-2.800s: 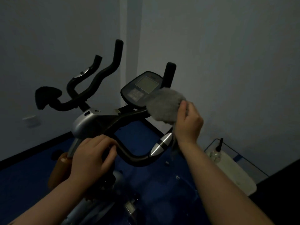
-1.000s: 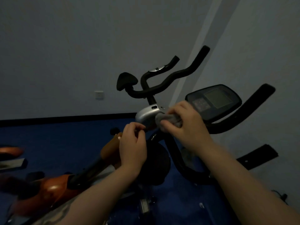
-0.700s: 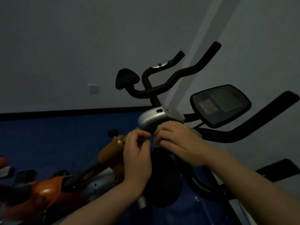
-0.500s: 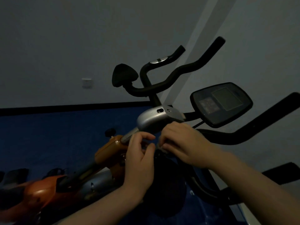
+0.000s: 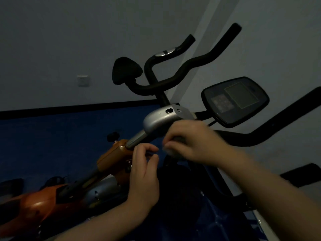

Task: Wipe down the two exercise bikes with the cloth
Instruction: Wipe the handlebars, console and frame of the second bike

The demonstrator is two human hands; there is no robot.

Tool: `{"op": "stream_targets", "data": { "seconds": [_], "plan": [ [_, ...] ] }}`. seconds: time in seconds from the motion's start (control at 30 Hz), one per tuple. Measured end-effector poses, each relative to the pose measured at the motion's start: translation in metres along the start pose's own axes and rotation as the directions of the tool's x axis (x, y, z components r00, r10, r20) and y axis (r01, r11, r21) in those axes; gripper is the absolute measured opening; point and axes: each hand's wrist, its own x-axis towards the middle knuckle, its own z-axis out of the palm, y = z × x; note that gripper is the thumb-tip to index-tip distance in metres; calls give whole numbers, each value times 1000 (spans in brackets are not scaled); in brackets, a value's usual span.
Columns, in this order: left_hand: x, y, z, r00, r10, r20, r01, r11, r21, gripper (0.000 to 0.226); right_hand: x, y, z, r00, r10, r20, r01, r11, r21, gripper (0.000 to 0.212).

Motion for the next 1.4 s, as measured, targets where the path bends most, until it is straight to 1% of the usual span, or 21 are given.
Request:
{"op": "stream_targets", "data": {
  "seconds": [0.07,0.13,0.2,0.3,0.43,0.5,0.57,0.63,0.67,0.73,0.77,0.8,0.87,0.9,1.0,1.07,1.13,1.17,1.27,1.3,1.4],
  "plan": [
    [0,0,0,1000,-24,10,24,999,-30,8,-2,-14,12,997,-49,66,47,998,42,10],
    [0,-1,-1,997,-58,42,60,998,-26,10,-10,-6,3,990,-77,122,78,997,-7,11],
    [0,1,-2,996,-58,64,59,998,-11,11,-17,13,-17,998,-11,56,17,994,-107,12],
    [0,4,-2,996,-21,85,20,1000,13,14,-23,25,-27,981,139,-134,-157,979,-130,10],
    [2,8,-3,994,18,106,-20,1000,24,14,-23,-11,10,978,93,-187,-118,984,-130,12],
    [4,12,-6,989,54,136,-61,997,46,11,-33,-6,6,967,137,-215,-168,977,-132,18],
    [8,19,-7,977,103,187,-117,991,65,9,-49,13,-11,921,221,-320,-288,941,-178,16],
    [17,29,-3,962,131,239,-152,986,70,9,-61,31,-33,829,359,-430,-465,868,-172,15],
    [23,34,0,958,124,257,-143,988,56,9,-62,35,-38,774,406,-486,-519,846,-121,14],
    [38,42,9,954,85,287,-90,996,4,9,-49,26,-29,694,446,-565,-535,845,8,13],
    [45,45,12,952,75,297,-77,997,-6,13,-39,14,-18,698,441,-565,-512,858,37,13],
    [51,47,15,948,69,311,-71,997,-4,18,-30,2,-4,730,417,-541,-480,877,28,12],
    [56,48,19,938,50,344,-55,998,3,22,-28,-14,19,789,341,-511,-425,903,-54,11],
    [56,48,20,930,38,366,-47,999,14,23,-34,-12,20,786,338,-518,-429,901,-64,10],
    [51,42,20,905,27,424,-64,995,75,24,-59,15,0,696,393,-601,-550,830,-95,6],
    [49,42,20,897,43,440,-96,991,98,24,-67,32,-20,587,475,-656,-674,736,-70,9],
    [49,43,19,893,68,445,-127,986,104,22,-58,34,-25,471,540,-697,-727,686,40,12],
    [50,44,19,890,73,450,-136,985,107,21,-50,29,-20,466,545,-697,-708,702,76,12],
    [50,44,18,868,80,489,-166,977,135,19,-40,1,15,632,430,-645,-581,813,-27,5],
    [51,44,17,857,77,510,-180,971,155,19,-45,0,21,638,404,-656,-566,824,-43,4],
    [57,48,19,827,81,556,-220,957,188,19,-65,16,9,528,409,-745,-631,775,-22,3]
  ]
}}
